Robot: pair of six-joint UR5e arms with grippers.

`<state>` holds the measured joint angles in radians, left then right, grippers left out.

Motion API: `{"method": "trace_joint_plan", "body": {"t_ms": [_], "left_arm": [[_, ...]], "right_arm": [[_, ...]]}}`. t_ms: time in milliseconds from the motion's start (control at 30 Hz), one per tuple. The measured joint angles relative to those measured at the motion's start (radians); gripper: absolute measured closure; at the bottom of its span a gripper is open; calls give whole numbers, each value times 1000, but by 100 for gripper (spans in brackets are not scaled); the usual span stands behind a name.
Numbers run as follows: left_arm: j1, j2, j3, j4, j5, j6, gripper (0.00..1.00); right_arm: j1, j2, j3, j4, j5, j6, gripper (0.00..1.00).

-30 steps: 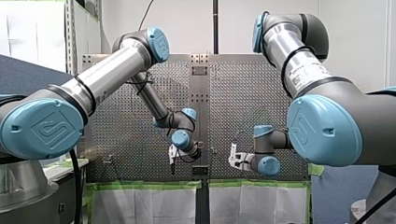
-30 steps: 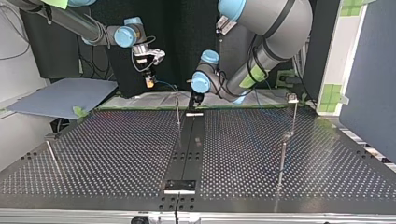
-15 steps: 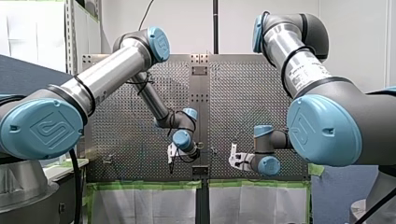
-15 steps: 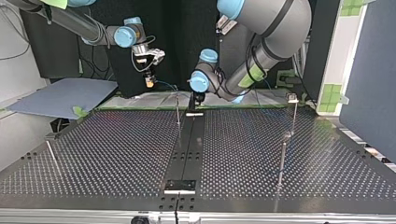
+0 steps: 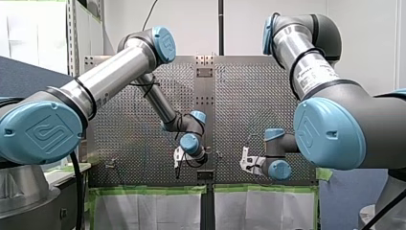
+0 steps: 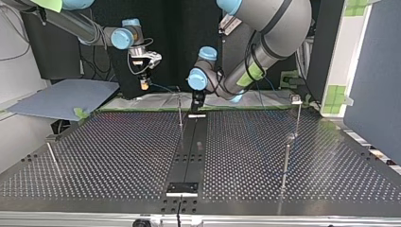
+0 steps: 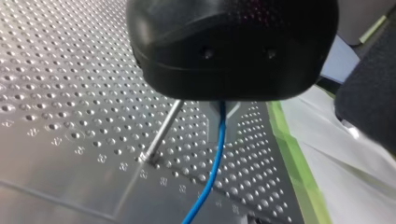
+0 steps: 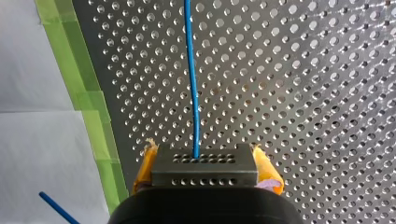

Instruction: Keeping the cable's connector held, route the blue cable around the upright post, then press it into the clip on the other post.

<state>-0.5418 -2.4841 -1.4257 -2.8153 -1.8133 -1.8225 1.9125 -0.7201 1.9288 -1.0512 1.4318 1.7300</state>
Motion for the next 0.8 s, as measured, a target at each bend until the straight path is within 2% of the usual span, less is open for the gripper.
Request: {"method": "trace_joint_plan", "body": {"t_ms": [333,400,467,500,567,800], "left_arm": [[-3,0,0,-5,12,-2,100],[-4,0,0,-5,12,1,96],[-5,-1,0,-3,13,3,86],[-5,-1,0,-1,14,3,86],[-5,-1,-1,5,24,0,76],[1,-1,0,32,85,-28,64]], "right_arm": [[0,1,0,-5,-2,-3,100],[0,1,0,-5,-3,-3,100],[0,2,0,-6,-3,-3,100],[0,2,0,-6,-3,-3,100],[0,3,0,-7,-3,-4,100],[0,3,0,-8,-4,-7,100]]}}
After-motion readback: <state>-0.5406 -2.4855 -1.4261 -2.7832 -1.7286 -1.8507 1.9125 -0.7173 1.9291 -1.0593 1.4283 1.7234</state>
